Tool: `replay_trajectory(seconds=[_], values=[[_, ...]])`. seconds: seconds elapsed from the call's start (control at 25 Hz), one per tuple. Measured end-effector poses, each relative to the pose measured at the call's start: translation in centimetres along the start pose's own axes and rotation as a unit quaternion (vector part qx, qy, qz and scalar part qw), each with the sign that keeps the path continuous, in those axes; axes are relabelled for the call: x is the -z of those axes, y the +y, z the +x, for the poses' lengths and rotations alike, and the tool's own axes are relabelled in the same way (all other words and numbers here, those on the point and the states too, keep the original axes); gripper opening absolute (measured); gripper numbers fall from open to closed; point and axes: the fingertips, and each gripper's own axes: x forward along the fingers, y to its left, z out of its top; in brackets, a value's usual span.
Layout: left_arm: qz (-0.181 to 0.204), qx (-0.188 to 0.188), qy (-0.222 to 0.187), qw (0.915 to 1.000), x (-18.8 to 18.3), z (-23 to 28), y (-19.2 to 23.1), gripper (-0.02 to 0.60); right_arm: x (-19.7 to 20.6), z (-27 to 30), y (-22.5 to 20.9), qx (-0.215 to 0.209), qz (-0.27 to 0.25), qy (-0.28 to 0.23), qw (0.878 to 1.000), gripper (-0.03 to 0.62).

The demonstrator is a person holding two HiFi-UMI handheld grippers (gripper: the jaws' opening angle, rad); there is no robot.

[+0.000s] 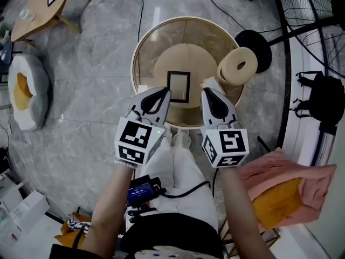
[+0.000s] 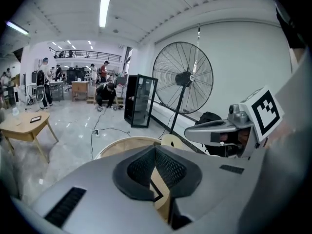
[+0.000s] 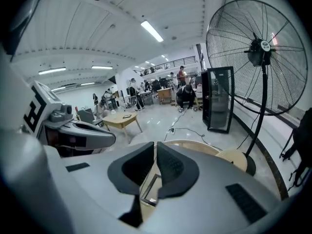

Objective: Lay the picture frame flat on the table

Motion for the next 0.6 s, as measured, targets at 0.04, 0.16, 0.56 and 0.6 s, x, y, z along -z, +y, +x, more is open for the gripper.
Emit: replay_trajectory(seconds=[0.04, 0.16, 0.56, 0.6], values=[[0.003, 0.0, -0.007, 1.0, -1.1, -0.6, -0.4, 0.017, -1.0, -0.8, 0.0, 0.0, 0.0, -0.006, 1.0, 0.043], [0.021, 0.001, -0.031, 0.9993, -4.6, -2.4, -1.3, 0.017, -4.1, -2.8, 0.5, -0.002, -0.005, -0.031, 1.0, 0.043], [0.065, 0.011, -0.104, 0.9924, -12.1, -9.2, -4.3, 0.017, -11.1, -8.9, 3.2, -0.011, -0.019, -0.099, 0.995, 0.043], [0.066, 0.013, -0.109, 0.9918, -12.5, -9.7, -4.7, 0.017, -11.5, -9.5, 3.3, -0.012, -0.022, -0.103, 0.994, 0.043]])
